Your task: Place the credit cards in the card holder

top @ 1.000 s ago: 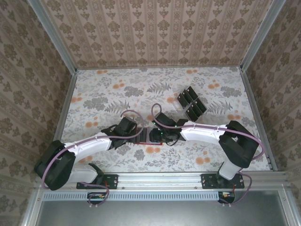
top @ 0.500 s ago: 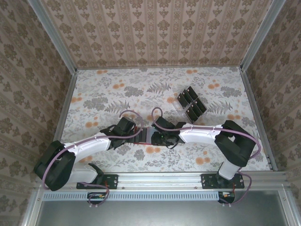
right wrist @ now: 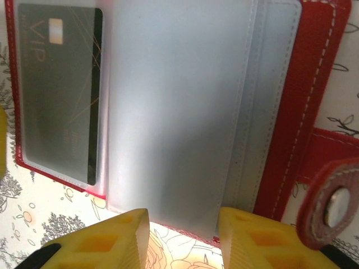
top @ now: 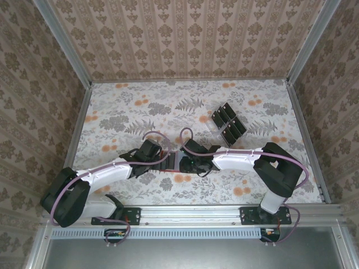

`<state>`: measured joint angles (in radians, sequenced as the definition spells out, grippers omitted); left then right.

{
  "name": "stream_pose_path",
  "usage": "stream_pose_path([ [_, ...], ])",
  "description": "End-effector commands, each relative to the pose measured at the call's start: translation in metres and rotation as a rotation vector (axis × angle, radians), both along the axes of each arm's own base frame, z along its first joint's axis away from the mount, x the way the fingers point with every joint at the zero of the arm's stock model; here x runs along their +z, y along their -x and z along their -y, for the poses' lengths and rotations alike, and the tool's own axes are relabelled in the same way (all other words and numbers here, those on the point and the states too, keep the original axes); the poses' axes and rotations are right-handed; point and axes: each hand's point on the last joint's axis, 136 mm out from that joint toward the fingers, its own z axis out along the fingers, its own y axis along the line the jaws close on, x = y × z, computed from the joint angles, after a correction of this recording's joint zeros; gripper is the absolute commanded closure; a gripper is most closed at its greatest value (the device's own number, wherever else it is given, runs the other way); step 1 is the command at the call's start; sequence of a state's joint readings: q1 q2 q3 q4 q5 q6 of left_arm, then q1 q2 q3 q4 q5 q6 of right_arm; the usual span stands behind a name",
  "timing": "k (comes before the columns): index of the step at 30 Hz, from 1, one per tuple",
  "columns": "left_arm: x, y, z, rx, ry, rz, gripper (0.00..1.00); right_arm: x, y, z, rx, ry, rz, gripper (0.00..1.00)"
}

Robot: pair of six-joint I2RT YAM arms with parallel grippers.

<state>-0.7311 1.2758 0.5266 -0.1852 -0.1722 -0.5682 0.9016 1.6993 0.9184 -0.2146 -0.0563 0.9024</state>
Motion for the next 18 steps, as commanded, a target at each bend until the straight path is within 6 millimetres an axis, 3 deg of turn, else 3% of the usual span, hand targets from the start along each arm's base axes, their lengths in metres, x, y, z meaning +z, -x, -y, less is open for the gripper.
stream_pose_path([
  [1, -0.001, 0.001, -0.002, -0.011, -0.001, 0.001, 0.00, 0.004, -0.003, -0.009, -0.015, -0.039, 0.007, 0.61],
  [18, 0.001, 0.002, -0.008, 0.011, -0.009, 0.017, 0.00, 0.025, -0.021, -0.042, 0.008, -0.169, 0.049, 0.59],
])
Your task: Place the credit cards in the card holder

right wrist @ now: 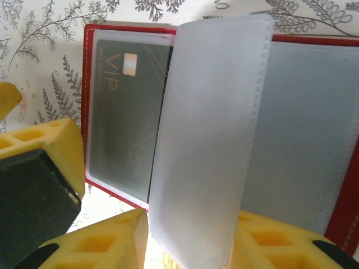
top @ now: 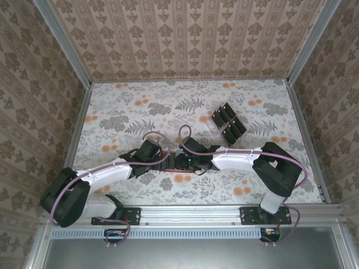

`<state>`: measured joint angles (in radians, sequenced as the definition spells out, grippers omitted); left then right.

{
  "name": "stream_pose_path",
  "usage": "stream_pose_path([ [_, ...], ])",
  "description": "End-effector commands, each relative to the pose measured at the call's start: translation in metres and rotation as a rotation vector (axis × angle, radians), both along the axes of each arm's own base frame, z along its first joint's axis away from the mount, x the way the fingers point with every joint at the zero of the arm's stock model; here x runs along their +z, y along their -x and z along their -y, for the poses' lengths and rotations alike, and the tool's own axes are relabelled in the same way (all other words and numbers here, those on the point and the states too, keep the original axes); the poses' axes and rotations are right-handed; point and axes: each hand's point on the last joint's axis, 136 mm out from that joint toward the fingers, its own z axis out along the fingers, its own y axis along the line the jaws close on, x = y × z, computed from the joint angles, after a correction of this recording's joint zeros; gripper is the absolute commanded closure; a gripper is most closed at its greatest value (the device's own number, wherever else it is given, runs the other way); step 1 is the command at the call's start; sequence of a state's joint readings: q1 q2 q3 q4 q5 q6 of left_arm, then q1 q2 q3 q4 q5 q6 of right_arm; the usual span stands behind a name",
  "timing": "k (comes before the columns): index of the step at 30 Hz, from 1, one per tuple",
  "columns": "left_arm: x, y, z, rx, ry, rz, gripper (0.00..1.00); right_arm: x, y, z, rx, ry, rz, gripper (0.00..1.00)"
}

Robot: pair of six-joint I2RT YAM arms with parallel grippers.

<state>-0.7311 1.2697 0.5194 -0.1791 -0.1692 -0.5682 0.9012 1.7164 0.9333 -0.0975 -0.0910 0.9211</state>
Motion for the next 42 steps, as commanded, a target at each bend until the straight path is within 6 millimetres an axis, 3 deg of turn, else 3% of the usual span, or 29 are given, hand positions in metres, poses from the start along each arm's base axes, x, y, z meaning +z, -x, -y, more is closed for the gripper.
stream_pose_path([
  [1, 0.003, 0.001, -0.011, 0.024, -0.018, 0.021, 0.00, 0.013, -0.009, -0.020, 0.016, -0.062, 0.012, 0.58],
  [7, 0.017, 0.002, -0.029, 0.101, -0.024, 0.074, 0.00, 0.017, -0.014, -0.043, 0.088, -0.078, -0.011, 0.49],
  [19, 0.033, 0.008, -0.047, 0.164, -0.006, 0.125, 0.00, -0.009, -0.022, -0.072, 0.171, -0.074, -0.100, 0.48],
  [23, 0.031, 0.007, -0.045, 0.164, -0.004, 0.119, 0.00, 0.008, -0.027, -0.072, 0.195, -0.106, -0.073, 0.48],
  [28, 0.030, 0.006, -0.042, 0.152, -0.009, 0.111, 0.00, 0.059, -0.038, -0.063, 0.229, -0.165, 0.025, 0.48],
  [31, 0.028, 0.004, -0.039, 0.141, -0.012, 0.102, 0.00, 0.089, -0.045, -0.045, 0.224, -0.169, 0.082, 0.47],
  [34, 0.026, 0.003, -0.034, 0.125, -0.013, 0.091, 0.00, 0.107, -0.055, -0.009, 0.186, -0.103, 0.133, 0.47],
  [39, 0.026, -0.001, -0.026, 0.097, -0.015, 0.074, 0.00, 0.112, -0.074, 0.081, 0.079, 0.167, 0.187, 0.48],
  [42, 0.026, -0.002, -0.021, 0.079, -0.016, 0.066, 0.00, 0.109, -0.085, 0.147, 0.005, 0.402, 0.209, 0.48],
])
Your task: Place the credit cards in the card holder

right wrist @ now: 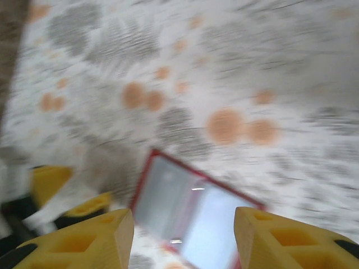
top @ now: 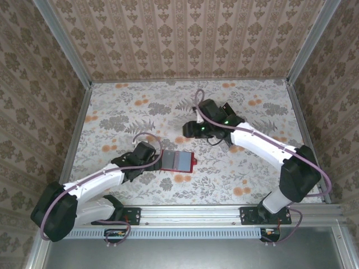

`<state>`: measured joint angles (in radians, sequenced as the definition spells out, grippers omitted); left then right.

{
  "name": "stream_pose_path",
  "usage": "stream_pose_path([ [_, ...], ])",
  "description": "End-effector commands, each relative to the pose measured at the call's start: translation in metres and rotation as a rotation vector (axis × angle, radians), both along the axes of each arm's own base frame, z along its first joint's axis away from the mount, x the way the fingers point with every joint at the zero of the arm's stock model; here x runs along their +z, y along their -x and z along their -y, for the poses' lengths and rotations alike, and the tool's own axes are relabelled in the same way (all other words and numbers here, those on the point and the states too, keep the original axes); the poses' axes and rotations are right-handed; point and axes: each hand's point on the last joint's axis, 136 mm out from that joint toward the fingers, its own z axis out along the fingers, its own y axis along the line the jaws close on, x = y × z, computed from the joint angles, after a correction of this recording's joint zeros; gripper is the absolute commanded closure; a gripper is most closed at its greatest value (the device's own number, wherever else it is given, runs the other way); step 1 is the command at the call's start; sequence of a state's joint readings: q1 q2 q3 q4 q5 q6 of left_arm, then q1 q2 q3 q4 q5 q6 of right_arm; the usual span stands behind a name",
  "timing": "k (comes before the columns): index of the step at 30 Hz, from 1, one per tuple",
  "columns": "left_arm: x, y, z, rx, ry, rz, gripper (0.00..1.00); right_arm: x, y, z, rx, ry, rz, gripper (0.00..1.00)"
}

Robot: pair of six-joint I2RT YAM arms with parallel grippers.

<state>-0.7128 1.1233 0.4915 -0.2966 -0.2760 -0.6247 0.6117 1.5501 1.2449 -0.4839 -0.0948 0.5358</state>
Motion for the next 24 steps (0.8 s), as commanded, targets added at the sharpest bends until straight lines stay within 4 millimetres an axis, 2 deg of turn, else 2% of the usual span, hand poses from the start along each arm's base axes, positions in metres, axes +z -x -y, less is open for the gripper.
stream_pose_path([
  [1, 0.010, -0.007, 0.015, -0.049, 0.018, 0.013, 0.00, -0.024, 0.005, 0.091, -0.094, 0.392, -0.039, 0.49],
  [4, 0.011, -0.008, 0.018, -0.060, 0.017, 0.006, 0.00, -0.031, 0.000, 0.136, -0.170, 0.548, -0.052, 0.51],
  [9, 0.012, -0.009, 0.022, -0.070, 0.014, 0.000, 0.00, -0.045, -0.006, 0.168, -0.206, 0.671, -0.093, 0.54],
  [12, 0.013, -0.009, 0.022, -0.073, 0.012, 0.001, 0.00, -0.055, -0.010, 0.174, -0.200, 0.694, -0.119, 0.56],
  [24, 0.012, -0.008, 0.021, -0.070, 0.007, -0.003, 0.00, -0.084, -0.022, 0.170, -0.149, 0.726, -0.169, 0.60],
])
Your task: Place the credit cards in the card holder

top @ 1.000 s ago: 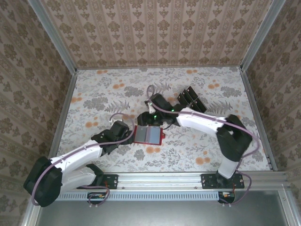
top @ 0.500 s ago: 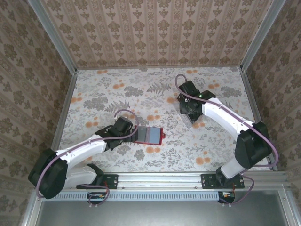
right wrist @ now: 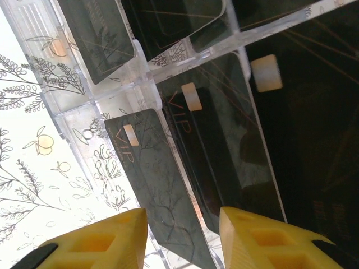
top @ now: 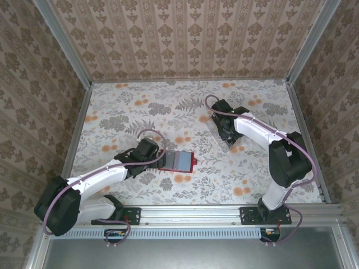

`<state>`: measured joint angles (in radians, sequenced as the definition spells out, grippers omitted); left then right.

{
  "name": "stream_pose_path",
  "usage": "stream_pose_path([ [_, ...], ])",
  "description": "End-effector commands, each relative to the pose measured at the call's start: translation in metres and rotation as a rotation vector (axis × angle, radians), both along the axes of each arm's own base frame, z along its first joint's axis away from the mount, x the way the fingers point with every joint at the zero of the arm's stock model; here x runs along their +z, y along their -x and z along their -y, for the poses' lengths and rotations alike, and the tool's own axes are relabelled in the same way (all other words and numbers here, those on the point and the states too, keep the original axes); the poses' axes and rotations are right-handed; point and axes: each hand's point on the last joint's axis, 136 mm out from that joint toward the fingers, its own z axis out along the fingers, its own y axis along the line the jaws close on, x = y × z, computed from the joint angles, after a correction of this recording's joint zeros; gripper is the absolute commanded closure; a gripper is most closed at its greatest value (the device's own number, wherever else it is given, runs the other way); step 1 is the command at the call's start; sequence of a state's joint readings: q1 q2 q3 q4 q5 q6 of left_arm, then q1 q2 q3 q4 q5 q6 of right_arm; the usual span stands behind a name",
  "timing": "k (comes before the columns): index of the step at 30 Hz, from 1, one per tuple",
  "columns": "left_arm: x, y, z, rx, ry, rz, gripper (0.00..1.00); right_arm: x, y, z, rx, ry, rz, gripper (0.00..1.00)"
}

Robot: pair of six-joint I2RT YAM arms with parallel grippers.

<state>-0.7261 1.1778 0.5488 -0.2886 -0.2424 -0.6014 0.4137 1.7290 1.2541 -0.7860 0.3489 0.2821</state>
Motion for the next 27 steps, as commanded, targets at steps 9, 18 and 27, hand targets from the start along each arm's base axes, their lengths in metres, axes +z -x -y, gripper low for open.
stream_pose_path([
  [9, 0.006, -0.002, 0.004, -0.022, -0.007, 0.005, 0.00, 0.005, -0.006, -0.005, 0.034, -0.021, 0.003, 0.72],
  [18, 0.005, -0.001, 0.006, -0.026, -0.008, 0.004, 0.00, 0.011, -0.009, -0.013, 0.043, -0.067, 0.016, 0.78],
  [27, 0.004, -0.001, 0.005, -0.028, -0.010, 0.005, 0.00, 0.013, -0.012, -0.014, 0.051, -0.072, 0.016, 0.82],
])
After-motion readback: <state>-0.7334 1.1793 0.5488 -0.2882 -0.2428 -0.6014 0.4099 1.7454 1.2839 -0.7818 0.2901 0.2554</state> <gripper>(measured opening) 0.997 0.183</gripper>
